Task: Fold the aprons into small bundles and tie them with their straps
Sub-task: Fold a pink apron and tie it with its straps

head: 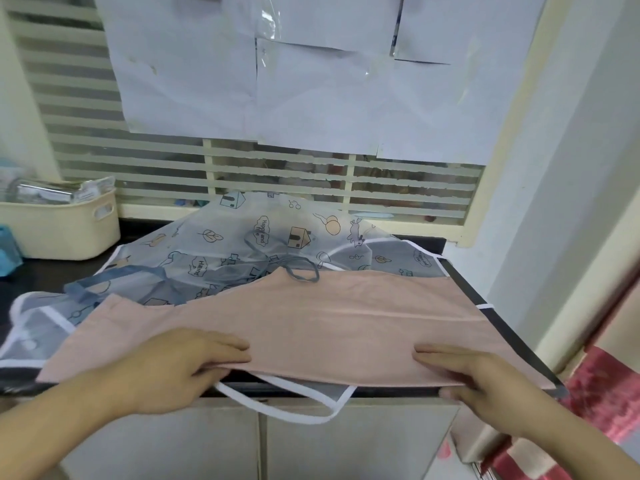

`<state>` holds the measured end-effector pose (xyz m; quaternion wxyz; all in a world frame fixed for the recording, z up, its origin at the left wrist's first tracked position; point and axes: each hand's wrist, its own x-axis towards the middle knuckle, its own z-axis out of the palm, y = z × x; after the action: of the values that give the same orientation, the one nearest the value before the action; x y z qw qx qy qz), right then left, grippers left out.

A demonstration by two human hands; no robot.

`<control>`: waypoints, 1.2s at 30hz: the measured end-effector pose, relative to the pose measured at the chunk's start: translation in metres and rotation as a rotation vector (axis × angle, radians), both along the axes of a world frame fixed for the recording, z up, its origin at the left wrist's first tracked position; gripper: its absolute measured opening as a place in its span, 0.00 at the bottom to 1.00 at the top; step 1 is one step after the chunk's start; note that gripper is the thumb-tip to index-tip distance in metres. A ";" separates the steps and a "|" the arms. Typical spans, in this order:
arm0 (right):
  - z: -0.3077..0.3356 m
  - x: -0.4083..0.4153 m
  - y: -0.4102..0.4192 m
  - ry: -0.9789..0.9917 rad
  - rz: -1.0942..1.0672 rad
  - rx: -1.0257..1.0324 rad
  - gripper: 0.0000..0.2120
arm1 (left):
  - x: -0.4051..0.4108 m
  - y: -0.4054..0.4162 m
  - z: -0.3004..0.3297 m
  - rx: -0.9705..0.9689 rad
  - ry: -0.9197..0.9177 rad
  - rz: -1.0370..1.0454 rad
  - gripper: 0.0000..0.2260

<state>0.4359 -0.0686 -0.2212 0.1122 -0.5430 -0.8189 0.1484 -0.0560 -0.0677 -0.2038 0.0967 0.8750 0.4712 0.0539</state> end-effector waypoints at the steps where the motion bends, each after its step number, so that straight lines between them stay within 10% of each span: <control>1: 0.001 0.005 0.000 -0.003 -0.021 0.024 0.26 | -0.005 0.002 0.005 -0.048 -0.055 0.047 0.13; 8: 0.025 0.044 0.011 -0.272 -0.385 0.143 0.04 | -0.034 0.021 0.034 -0.139 -0.143 0.298 0.13; 17: 0.070 0.071 0.021 0.559 -0.562 0.042 0.12 | -0.070 0.058 0.096 -0.296 -0.095 0.265 0.10; 26: 0.032 0.048 0.049 0.588 -0.652 0.157 0.08 | -0.113 0.085 0.076 -0.741 0.263 0.311 0.10; 33: -0.018 0.082 0.088 0.653 -0.791 0.246 0.24 | -0.079 0.073 0.082 -0.012 -0.021 0.383 0.07; 36: -0.011 0.070 0.084 0.576 -0.855 0.294 0.17 | -0.084 0.069 0.080 -0.166 0.072 0.411 0.07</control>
<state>0.5062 0.0158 -0.2320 0.4577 -0.7440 -0.4727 0.1164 -0.1399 0.0014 -0.1242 0.1386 0.7509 0.6457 0.0020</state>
